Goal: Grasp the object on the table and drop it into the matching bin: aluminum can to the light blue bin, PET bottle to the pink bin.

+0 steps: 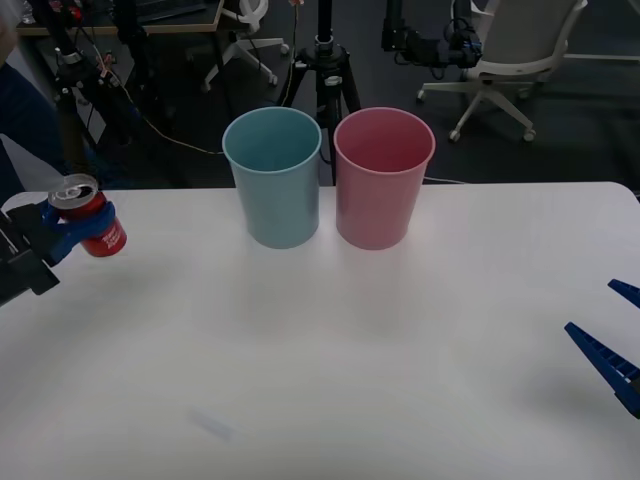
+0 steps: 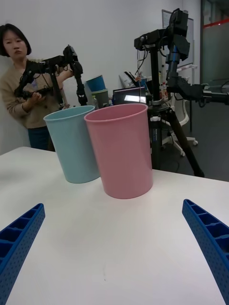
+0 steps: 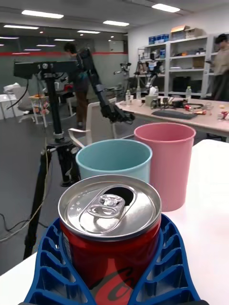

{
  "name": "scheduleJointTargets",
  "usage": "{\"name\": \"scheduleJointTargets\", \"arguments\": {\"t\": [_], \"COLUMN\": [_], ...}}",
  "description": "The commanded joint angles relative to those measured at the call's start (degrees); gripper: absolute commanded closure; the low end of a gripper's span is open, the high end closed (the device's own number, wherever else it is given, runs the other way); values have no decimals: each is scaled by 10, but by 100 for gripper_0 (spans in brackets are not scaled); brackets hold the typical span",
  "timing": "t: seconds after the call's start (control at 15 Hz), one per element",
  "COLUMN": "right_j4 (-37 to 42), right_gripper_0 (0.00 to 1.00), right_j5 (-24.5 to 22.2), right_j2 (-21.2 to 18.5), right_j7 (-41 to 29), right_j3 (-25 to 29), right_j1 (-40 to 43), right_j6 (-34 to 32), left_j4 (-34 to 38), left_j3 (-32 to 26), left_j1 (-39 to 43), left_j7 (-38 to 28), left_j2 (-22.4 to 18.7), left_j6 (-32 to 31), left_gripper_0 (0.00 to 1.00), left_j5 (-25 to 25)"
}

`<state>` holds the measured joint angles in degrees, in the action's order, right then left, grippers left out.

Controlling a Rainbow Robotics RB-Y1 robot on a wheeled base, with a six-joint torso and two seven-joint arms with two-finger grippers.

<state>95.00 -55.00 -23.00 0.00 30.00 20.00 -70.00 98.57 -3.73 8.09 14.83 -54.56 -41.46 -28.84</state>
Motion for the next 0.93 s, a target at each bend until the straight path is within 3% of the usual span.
{"name": "scheduleJointTargets", "arguments": {"t": [0.07, 0.2, 0.4, 0.6, 0.93], "right_j4": [0, 0, 0, 0, 0], "right_gripper_0": [0, 0, 0, 0, 0], "right_j5": [0, 0, 0, 0, 0], "right_j2": [0, 0, 0, 0, 0], "right_j7": [0, 0, 0, 0, 0], "right_j3": [0, 0, 0, 0, 0], "right_j1": [0, 0, 0, 0, 0], "right_j6": [0, 0, 0, 0, 0], "left_j4": [16, 16, 15, -8, -114], "left_j3": [-1, -1, 17, 83, 213], "left_j1": [-19, -46, -102, -186, -364], "left_j7": [-10, -30, -113, -169, -174], "left_j2": [-38, -56, -62, -66, -64], "left_j6": [6, 9, 23, 33, 50], "left_gripper_0": [100, 100, 100, 100, 100], "left_j5": [7, 5, -44, -48, -36]}}
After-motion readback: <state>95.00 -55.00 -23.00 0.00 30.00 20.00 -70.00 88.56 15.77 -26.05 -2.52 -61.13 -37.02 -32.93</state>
